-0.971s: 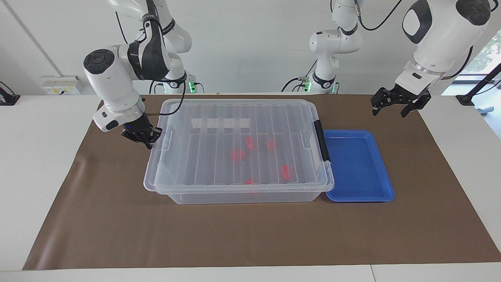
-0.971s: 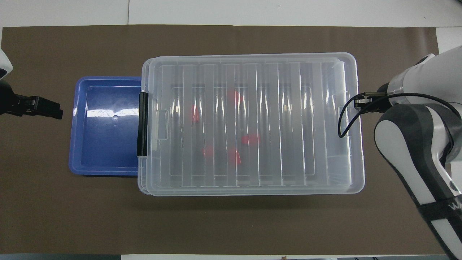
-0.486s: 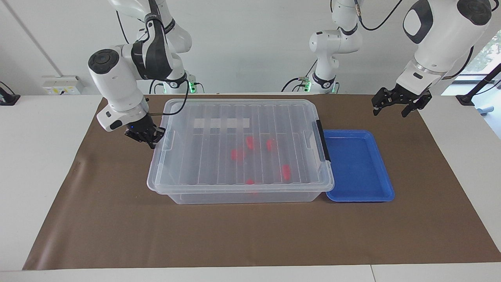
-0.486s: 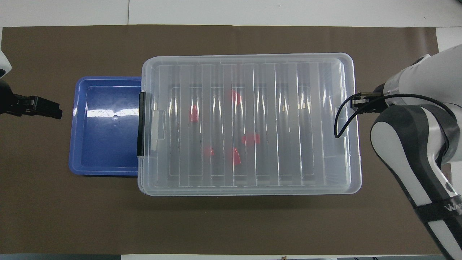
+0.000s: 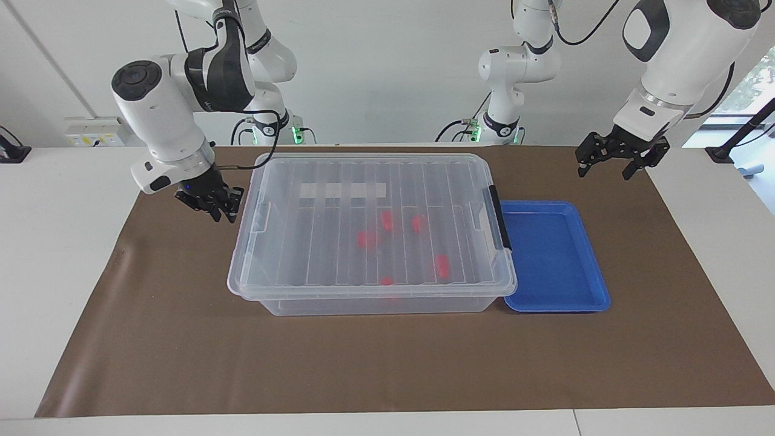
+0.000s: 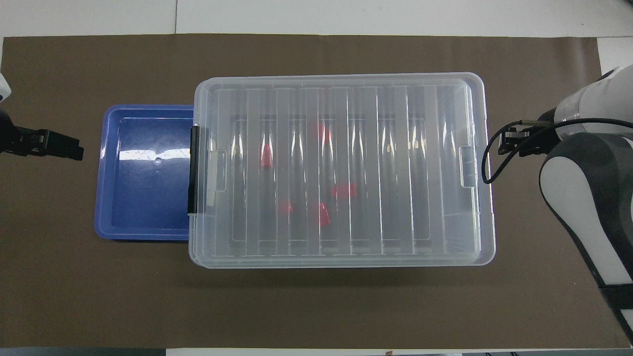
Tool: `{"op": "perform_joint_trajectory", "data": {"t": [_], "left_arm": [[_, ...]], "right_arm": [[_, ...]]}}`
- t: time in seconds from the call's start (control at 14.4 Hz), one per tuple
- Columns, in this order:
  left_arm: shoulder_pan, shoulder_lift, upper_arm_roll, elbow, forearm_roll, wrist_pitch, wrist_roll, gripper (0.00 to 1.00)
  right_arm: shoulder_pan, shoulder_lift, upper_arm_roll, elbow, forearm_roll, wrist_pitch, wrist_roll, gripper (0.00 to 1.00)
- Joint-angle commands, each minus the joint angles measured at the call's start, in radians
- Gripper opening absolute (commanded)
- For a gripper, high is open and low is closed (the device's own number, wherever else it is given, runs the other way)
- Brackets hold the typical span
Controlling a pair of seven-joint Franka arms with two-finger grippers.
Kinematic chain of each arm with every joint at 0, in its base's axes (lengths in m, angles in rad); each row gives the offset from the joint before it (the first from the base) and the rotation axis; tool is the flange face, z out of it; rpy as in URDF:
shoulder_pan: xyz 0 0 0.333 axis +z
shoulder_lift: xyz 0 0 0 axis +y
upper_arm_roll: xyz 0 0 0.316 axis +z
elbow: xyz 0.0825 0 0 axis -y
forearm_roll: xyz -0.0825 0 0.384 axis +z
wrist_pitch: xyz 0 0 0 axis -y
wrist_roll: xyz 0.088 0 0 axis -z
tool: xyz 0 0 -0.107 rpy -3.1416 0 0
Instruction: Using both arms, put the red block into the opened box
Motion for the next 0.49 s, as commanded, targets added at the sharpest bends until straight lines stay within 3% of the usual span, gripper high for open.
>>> {"op": "perform_joint_trajectory", "data": {"t": [0.0, 0.21, 0.42], "left_arm": [[-0.004, -0.025, 0.000, -0.023, -0.021, 0.001, 0.017, 1.00], [-0.004, -0.028, 0.000, -0.023, -0.022, 0.001, 0.019, 1.00], [-0.004, -0.028, 0.000, -0.023, -0.022, -0.016, 0.023, 1.00]], "right_arm": [[-0.034, -0.030, 0.003, 0.031, 0.012, -0.039, -0.089, 1.00], [-0.089, -0.027, 0.003, 0.132, 0.012, -0.166, -0.091, 1.00], [-0.078, -0.040, 0.006, 0.157, -0.002, -0.243, -0.083, 1.00]]}}
